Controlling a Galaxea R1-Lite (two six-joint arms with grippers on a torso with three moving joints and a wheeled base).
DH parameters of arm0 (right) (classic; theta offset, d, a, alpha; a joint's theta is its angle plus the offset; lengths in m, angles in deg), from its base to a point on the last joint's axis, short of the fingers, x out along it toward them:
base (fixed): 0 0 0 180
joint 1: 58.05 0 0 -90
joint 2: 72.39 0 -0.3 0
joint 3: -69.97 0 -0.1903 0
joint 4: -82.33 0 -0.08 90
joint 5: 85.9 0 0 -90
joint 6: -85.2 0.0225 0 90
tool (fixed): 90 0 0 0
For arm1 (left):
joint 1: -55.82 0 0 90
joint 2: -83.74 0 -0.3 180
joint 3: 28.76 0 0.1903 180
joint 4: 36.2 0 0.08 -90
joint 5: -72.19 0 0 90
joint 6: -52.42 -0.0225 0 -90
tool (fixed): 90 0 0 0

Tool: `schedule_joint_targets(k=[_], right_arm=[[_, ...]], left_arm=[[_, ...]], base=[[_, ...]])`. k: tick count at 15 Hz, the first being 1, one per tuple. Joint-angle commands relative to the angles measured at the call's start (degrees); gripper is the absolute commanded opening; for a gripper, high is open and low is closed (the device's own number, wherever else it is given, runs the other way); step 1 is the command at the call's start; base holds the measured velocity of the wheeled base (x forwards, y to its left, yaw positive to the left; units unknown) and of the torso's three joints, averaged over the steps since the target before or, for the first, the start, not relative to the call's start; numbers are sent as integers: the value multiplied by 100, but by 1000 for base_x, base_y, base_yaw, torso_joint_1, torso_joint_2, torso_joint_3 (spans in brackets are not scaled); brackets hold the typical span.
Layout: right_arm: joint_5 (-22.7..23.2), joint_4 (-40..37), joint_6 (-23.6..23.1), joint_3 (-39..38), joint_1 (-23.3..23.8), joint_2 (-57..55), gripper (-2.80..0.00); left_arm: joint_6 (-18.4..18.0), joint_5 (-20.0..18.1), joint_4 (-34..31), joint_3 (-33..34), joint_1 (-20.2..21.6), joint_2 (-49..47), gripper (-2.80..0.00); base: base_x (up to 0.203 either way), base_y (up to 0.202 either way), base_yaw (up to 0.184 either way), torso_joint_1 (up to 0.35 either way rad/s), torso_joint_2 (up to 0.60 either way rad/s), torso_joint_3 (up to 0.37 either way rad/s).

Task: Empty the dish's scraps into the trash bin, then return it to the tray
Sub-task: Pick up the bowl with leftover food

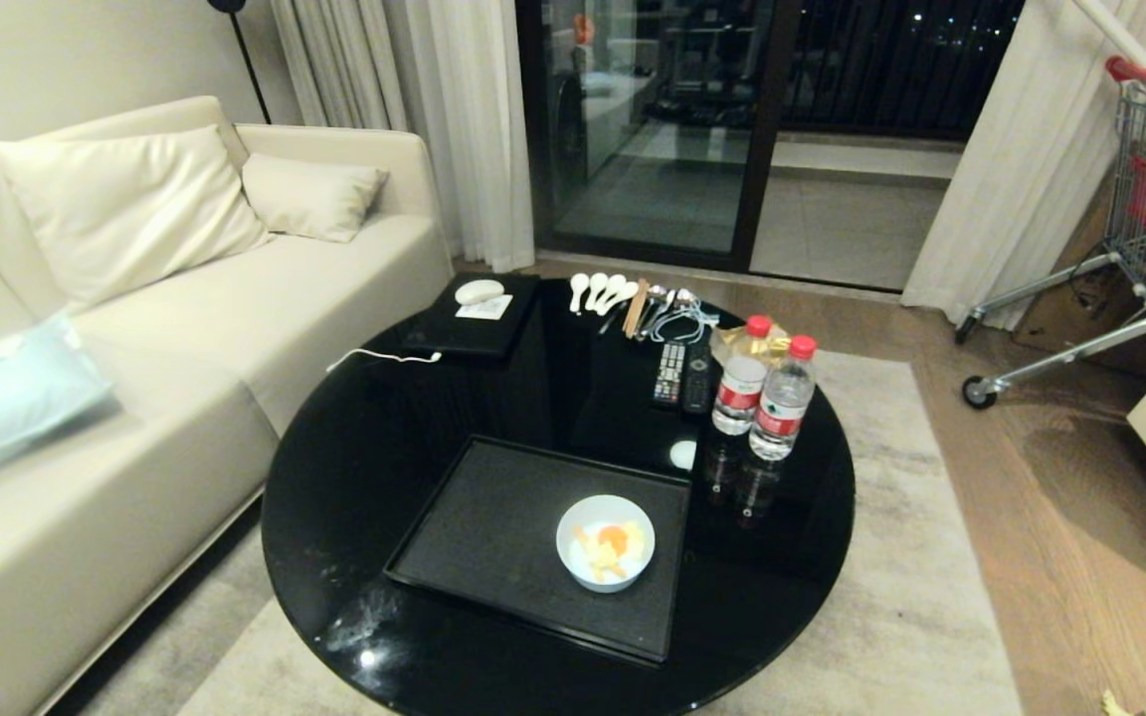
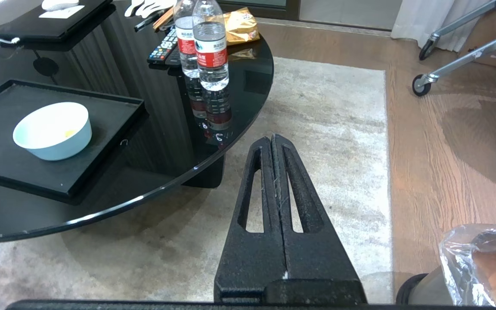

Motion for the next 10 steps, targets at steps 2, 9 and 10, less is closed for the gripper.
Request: schedule_joint_targets(k=[2,9,10], right_arm=[[-4,4,-22,0,0,-7,-280],[-4,4,-17,0,0,-7,-280],[-4,28,-25,0,0,-7,-280]], left_arm=[[3,2,2,0,0,2,-280],[10,2,2,0,0,2,-280],[3,2,2,0,0,2,-280]], base=[[0,0,0,0,0,0],[0,0,0,0,0,0],[0,0,0,0,0,0]])
